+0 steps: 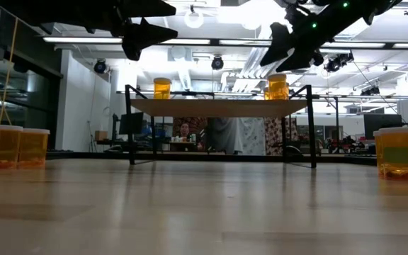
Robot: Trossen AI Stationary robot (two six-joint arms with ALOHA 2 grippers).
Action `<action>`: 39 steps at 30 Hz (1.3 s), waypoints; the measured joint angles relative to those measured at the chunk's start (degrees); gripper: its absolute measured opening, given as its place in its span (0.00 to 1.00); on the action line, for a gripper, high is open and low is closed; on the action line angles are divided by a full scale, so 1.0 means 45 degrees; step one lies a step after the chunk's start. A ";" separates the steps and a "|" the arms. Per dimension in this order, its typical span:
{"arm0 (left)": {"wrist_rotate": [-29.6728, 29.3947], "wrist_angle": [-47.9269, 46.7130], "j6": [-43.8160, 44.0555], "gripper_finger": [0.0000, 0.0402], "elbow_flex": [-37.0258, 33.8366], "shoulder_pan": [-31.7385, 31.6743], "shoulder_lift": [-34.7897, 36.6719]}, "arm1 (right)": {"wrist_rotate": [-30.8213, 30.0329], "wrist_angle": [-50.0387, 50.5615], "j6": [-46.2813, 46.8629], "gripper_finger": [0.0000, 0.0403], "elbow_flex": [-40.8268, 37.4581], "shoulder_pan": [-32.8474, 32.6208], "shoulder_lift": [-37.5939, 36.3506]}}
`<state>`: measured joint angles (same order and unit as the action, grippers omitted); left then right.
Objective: Pick and place medicine bottles onto shelf by color
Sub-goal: Put the yellow pill bottle on the shelf
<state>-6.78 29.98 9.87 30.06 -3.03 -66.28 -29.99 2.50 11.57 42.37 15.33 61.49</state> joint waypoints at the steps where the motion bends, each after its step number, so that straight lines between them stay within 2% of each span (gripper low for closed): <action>1: -0.0016 0.0000 -0.0018 0.62 0.0000 0.0000 0.0000 | 0.0360 -0.0037 0.0000 0.79 0.0000 0.0000 -0.0086; 5: -0.0016 -0.0041 -0.0444 0.62 0.0000 0.0000 0.0000 | 0.2310 -0.0113 0.0000 0.79 0.0000 -0.0058 -0.0208; 8: -0.0016 -0.0049 -0.0573 0.62 0.0000 0.0000 0.0000 | 0.3232 -0.0127 -0.0253 0.79 0.0000 -0.0400 -0.0171; 16: -0.0011 -0.0044 -0.0573 0.62 0.0000 0.0000 0.0000 | 0.3521 -0.0689 -0.1121 0.79 0.0000 -0.2236 -0.0160; 22: -0.0011 -0.0044 -0.0573 0.62 0.0000 0.0000 0.0000 | 0.4350 -0.0884 -0.1773 0.79 0.0000 -0.3640 -0.0160; 30: 0.0014 -0.0051 -0.0141 0.62 0.0000 -0.0002 0.0000 | 0.4238 -0.0889 -0.1679 0.79 -0.0003 -0.5019 -0.0160; 36: 0.0513 -0.0356 -0.0004 0.62 0.0019 0.0179 0.0000 | 0.2839 -0.0940 -0.1475 0.79 -0.0009 -0.5632 -0.0056; 39: 0.0404 -0.2916 0.0004 0.62 0.0728 0.0338 0.0257 | 0.2168 -0.1100 -0.1445 0.79 -0.0019 -0.5826 0.0153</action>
<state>-4.96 16.85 9.89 33.34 -1.50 -65.13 -20.24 -2.45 5.07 42.28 -10.88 62.18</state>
